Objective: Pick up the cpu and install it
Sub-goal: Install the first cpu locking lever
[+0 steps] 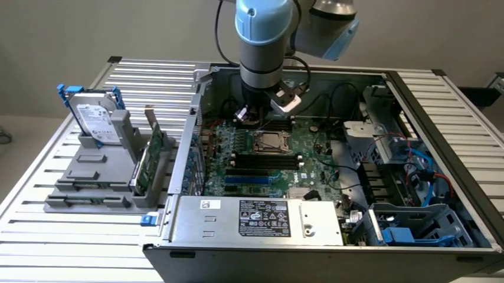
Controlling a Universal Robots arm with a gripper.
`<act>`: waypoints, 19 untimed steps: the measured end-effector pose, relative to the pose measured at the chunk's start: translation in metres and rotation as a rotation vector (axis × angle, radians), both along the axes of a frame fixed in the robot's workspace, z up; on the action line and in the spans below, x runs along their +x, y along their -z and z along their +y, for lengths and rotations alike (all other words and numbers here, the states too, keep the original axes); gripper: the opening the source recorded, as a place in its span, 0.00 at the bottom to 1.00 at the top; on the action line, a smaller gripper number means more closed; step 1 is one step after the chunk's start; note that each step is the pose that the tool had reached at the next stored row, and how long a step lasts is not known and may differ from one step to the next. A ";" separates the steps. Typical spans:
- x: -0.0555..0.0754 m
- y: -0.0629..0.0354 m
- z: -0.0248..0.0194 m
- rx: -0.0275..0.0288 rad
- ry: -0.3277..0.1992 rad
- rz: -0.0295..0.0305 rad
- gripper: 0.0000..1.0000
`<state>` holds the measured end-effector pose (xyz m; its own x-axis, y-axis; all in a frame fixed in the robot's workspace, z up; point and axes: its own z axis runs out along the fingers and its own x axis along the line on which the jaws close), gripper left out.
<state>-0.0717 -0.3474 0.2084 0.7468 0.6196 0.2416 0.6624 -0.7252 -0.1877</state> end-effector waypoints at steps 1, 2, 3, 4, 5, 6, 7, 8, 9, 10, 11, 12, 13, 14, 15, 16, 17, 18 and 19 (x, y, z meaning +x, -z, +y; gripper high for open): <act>0.000 0.0012 0.0000 -0.0001 0.000 -0.0001 0.11; 0.000 0.0022 0.0001 0.0000 -0.001 -0.0003 0.11; 0.000 0.0029 0.0001 -0.0001 -0.001 -0.0003 0.11; 0.000 0.0034 0.0001 0.0000 -0.001 -0.0002 0.11; 0.000 0.0035 0.0001 -0.0003 -0.002 -0.0001 0.11; 0.000 0.0036 0.0001 -0.0003 -0.002 0.0001 0.11; 0.001 0.0038 0.0001 -0.0003 -0.002 0.0000 0.11; 0.001 0.0041 0.0001 0.0000 -0.002 -0.0002 0.11; 0.002 0.0044 0.0001 0.0000 -0.002 -0.0002 0.11; 0.002 0.0047 0.0002 0.0001 -0.003 -0.0002 0.11; 0.003 0.0049 0.0001 0.0000 -0.003 -0.0002 0.11; 0.004 0.0051 0.0001 -0.0001 -0.003 -0.0001 0.11; 0.004 0.0053 0.0001 -0.0002 -0.003 -0.0001 0.11; 0.004 0.0054 0.0001 -0.0002 -0.004 -0.0001 0.11; 0.005 0.0057 0.0001 0.0000 -0.004 -0.0002 0.11; 0.005 0.0059 0.0001 -0.0001 -0.005 -0.0001 0.11; 0.006 0.0061 0.0001 -0.0001 -0.005 -0.0001 0.11; 0.006 0.0063 0.0001 -0.0001 -0.006 -0.0001 0.11; 0.007 0.0065 0.0001 -0.0001 -0.007 -0.0001 0.11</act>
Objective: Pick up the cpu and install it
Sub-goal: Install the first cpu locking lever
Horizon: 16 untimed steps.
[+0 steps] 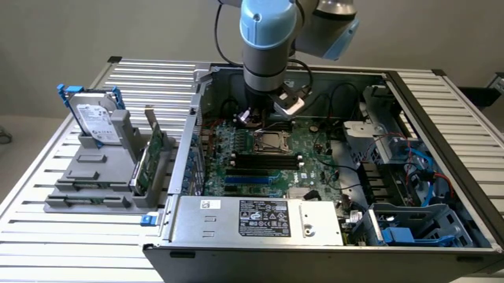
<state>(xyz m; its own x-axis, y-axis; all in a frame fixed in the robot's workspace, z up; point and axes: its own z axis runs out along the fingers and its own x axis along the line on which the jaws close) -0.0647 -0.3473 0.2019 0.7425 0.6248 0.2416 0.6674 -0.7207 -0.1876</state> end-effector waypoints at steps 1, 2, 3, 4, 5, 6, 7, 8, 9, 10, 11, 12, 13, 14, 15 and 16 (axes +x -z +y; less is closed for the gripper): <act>0.001 0.0002 0.0000 0.0000 -0.001 0.0000 0.11; 0.001 0.0004 0.0000 0.0000 -0.002 0.0000 0.11; 0.002 0.0006 0.0000 0.0000 -0.002 0.0000 0.11; 0.003 0.0008 0.0000 0.0000 -0.003 0.0000 0.11; 0.004 0.0010 0.0000 0.0000 -0.004 0.0000 0.11; 0.004 0.0012 0.0000 0.0001 -0.004 -0.0001 0.11; 0.005 0.0013 0.0000 0.0001 -0.005 0.0000 0.11; 0.006 0.0015 0.0000 0.0001 -0.006 0.0000 0.11; 0.007 0.0016 0.0000 0.0002 -0.006 0.0001 0.11; 0.008 0.0017 0.0000 0.0001 -0.007 0.0003 0.11; 0.008 0.0018 0.0000 0.0000 -0.008 0.0006 0.11; 0.009 0.0019 0.0000 0.0001 -0.008 0.0007 0.11; 0.010 0.0020 0.0000 0.0001 -0.009 0.0010 0.11; 0.011 0.0022 0.0000 0.0001 -0.010 0.0012 0.11; 0.012 0.0023 0.0000 0.0002 -0.011 0.0014 0.11; 0.013 0.0024 0.0000 0.0001 -0.011 0.0017 0.11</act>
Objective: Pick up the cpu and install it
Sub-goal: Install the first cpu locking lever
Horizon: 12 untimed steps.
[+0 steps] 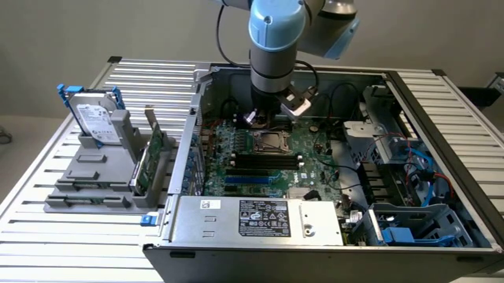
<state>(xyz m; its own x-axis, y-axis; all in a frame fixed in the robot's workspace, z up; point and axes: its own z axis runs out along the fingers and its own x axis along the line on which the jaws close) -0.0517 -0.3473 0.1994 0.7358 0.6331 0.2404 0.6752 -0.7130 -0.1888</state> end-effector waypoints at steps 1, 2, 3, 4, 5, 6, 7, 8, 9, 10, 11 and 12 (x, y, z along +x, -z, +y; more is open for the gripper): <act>0.001 0.0001 0.0000 0.0000 -0.001 0.0002 0.11; 0.002 0.0003 0.0000 -0.0001 -0.002 0.0005 0.11; 0.003 0.0004 0.0000 0.0000 -0.002 0.0006 0.11; 0.003 0.0006 0.0000 0.0000 -0.003 0.0008 0.11; 0.004 0.0007 0.0000 -0.0002 -0.004 0.0010 0.11; 0.005 0.0009 0.0000 -0.0001 -0.004 0.0010 0.11; 0.005 0.0012 0.0000 -0.0001 -0.005 0.0010 0.11; 0.006 0.0014 0.0000 -0.0001 -0.006 0.0010 0.11; 0.006 0.0017 0.0000 -0.0001 -0.007 0.0011 0.11; 0.007 0.0019 0.0000 -0.0001 -0.007 0.0011 0.11; 0.007 0.0022 0.0000 -0.0001 -0.008 0.0012 0.11; 0.008 0.0024 0.0000 -0.0001 -0.009 0.0013 0.11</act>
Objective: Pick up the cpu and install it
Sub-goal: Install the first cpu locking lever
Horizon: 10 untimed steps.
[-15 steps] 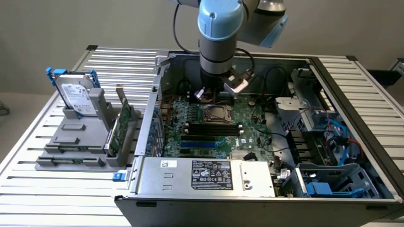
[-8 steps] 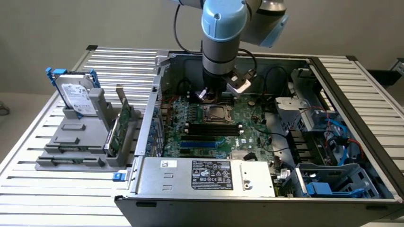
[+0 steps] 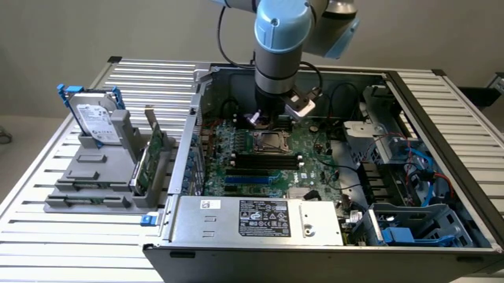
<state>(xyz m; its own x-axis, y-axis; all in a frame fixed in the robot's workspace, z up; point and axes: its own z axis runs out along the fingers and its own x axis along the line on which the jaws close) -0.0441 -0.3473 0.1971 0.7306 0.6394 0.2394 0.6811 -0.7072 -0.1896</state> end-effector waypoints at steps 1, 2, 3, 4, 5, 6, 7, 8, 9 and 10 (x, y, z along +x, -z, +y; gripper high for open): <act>0.000 0.0002 0.0000 0.0000 -0.001 0.0002 0.11; 0.001 0.0004 0.0000 0.0000 -0.001 0.0003 0.11; 0.001 0.0006 0.0000 0.0000 -0.002 0.0007 0.11; 0.002 0.0007 0.0000 -0.0001 -0.002 0.0011 0.11; 0.002 0.0009 0.0000 0.0000 -0.003 0.0015 0.11; 0.002 0.0010 0.0000 0.0000 -0.003 0.0019 0.11; 0.003 0.0011 0.0000 0.0000 -0.004 0.0024 0.11; 0.003 0.0012 0.0000 0.0000 -0.004 0.0031 0.11; 0.003 0.0014 0.0000 0.0001 -0.005 0.0039 0.11; 0.003 0.0015 0.0000 0.0000 -0.005 0.0047 0.11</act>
